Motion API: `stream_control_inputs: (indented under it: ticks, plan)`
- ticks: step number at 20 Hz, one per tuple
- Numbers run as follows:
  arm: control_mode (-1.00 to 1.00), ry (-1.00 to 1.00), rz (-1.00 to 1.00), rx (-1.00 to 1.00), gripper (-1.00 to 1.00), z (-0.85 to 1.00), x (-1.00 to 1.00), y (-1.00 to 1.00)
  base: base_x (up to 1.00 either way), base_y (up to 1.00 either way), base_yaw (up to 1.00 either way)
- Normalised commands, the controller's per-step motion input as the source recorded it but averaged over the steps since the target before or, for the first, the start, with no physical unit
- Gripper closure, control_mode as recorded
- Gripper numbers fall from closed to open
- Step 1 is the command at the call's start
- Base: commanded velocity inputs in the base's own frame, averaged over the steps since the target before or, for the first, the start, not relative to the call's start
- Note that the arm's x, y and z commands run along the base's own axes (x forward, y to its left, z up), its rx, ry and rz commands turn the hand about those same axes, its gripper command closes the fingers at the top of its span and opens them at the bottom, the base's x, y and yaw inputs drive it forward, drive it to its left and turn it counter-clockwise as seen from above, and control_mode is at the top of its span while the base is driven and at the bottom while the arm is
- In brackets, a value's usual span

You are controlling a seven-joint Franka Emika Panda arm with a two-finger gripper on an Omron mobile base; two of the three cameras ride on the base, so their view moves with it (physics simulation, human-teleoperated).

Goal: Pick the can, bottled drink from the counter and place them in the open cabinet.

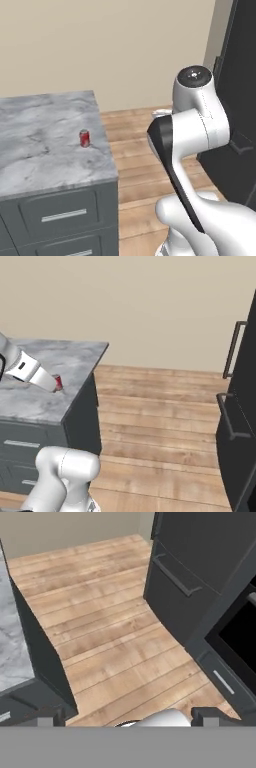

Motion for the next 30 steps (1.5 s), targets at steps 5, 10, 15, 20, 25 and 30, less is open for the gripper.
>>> stream_control_inputs:
  ticks: [5,10,15,20,25,30]
  plan:
    - [1.00,0.00,0.00,0.00,-1.00,0.00,0.00,0.00,0.00,0.83,-0.10]
    - [1.00,0.00,0.00,0.00,-1.00,0.00,0.00,0.00,0.18,0.91,0.00]
    - [1.00,0.00,0.00,0.00,-1.00,0.00,0.00,0.00,0.33,0.45,0.00]
    - [1.00,0.00,0.00,0.00,-1.00,0.00,0.00,0.00,0.50,0.12,0.00]
    - [1.00,0.00,0.00,0.00,-1.00,0.00,0.00,0.00,0.50,0.00,0.01]
    - [1.00,0.00,0.00,0.00,-1.00,0.00,0.00,0.00,0.40,0.02,0.00]
